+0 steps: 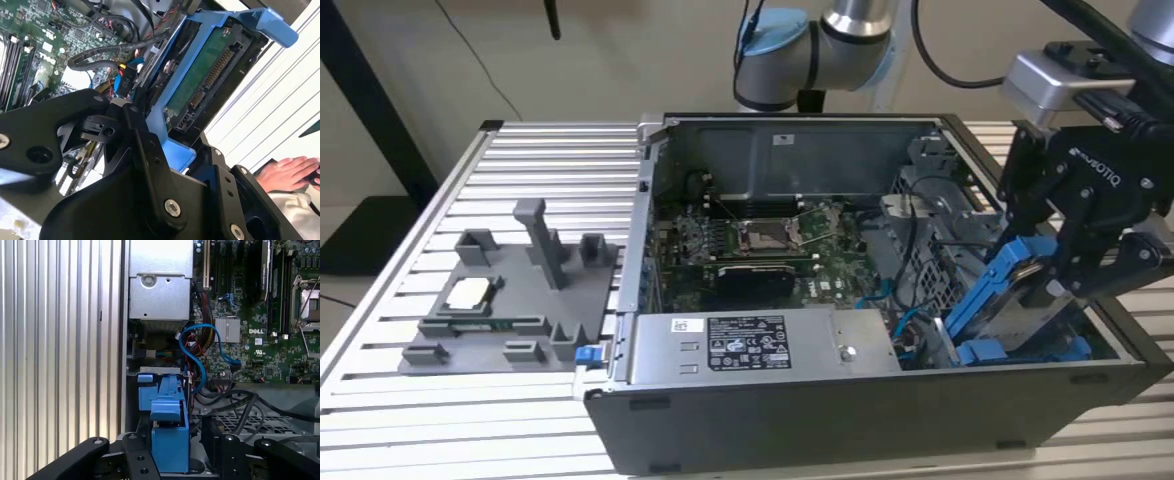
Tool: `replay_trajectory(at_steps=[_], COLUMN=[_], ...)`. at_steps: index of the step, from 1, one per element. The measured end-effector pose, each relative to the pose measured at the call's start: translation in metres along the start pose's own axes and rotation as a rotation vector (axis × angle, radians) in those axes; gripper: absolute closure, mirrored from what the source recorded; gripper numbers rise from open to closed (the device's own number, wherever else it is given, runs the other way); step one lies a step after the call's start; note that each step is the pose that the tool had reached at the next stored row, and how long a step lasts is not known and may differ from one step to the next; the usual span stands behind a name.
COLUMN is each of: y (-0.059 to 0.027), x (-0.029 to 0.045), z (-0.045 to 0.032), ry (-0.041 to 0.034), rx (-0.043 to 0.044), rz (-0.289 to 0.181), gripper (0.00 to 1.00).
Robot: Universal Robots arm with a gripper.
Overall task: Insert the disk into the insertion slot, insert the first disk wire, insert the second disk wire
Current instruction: 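Insert the disk into the insertion slot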
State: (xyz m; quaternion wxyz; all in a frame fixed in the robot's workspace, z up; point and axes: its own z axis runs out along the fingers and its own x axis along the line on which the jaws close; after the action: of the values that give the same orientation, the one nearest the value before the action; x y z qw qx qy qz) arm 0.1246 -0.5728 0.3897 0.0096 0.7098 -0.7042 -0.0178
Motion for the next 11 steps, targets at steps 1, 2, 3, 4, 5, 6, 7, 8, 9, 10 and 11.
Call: replay_trajectory(at_steps=[1,2,3,4,5,6,7,8,9,10,11], y=[0.0,0.0,0.0,0.0,0.0,0.0,0.0002,0.0006,0.0012,0.0018,0.0022], x=[-0.0001,-0.0003,-0.0006,-0.001,-0.0012,-0.0013,-0.0015,-0.0019,-0.0021,-0.0021,-0.0021], z=[0.0,0.0,0.0,0.0,0.0,0.0,0.0,-0.0001,-0.0001,0.0,0.0], ry=[-0.0015,-0.0038,-0.0075,-0.0124,-0.0186,-0.0253,-0.0312,-0.0376,-0.0454,-0.0553,-0.0663], rx=[0.0,0.0,0.0001,0.0001,0.0002,0.0002,0.0003,0.0003,0.0004,0.0005,0.0007], rz=[0.0,0.0,0.0,0.0,-0.001,-0.001,-0.001,-0.001,0.0,0.001,0.003], gripper=[0.46,0.46,0.46,0.46,0.46,0.46,0.46,0.46,0.46,0.46,0.46])
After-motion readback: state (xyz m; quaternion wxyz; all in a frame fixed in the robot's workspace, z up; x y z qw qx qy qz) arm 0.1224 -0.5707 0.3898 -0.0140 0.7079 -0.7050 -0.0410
